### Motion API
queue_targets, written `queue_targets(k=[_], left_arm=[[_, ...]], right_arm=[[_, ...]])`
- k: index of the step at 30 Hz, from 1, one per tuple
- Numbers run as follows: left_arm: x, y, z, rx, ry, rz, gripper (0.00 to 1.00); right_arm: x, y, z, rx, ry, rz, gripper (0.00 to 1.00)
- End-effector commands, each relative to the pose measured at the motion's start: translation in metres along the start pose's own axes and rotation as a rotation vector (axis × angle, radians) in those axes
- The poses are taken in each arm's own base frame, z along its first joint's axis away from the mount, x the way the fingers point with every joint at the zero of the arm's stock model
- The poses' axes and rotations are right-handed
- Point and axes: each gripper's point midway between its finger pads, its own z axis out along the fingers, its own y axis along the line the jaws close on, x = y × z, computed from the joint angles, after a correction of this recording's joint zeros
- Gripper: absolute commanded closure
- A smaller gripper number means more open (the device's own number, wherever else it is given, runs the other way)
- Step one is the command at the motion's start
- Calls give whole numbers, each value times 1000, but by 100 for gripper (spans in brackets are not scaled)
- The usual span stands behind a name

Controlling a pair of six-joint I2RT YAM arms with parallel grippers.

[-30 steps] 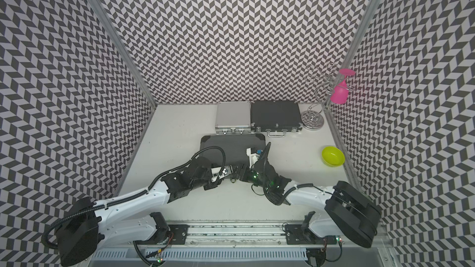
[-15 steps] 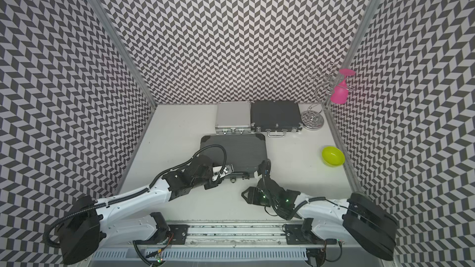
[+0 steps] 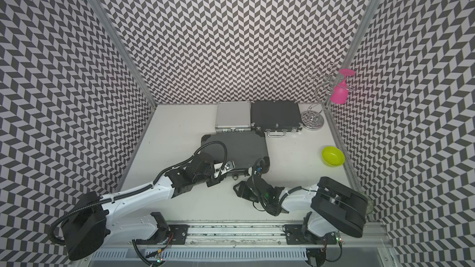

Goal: Close the poker set cases
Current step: Fasten the fastener on the poker set case.

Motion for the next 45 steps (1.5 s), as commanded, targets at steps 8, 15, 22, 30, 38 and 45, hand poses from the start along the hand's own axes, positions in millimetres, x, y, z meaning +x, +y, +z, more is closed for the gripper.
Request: queue_targets(k=[8,15,22,30,38,45], left_arm=[[32,0,11,10,122,-59,55],[32,1,10,8,120,-61,55],[33,-2,13,24,128,-76,56],[31,0,12,26,117,-89,56],[33,-2,13,37,115,-110,56],[33,-2,15,40,116,-116,56]], right_arm=[[-20,-21,-2,29,-186,311,53],[-27,1,-8,1,-216,278,49],[-17,31,-16,-141,-186,285,46],[-25,50,-37,-213,-267,369,40],[-41,63,-41,-241,-353,357,28],[-49,69,-35,-246,-394,413,24]])
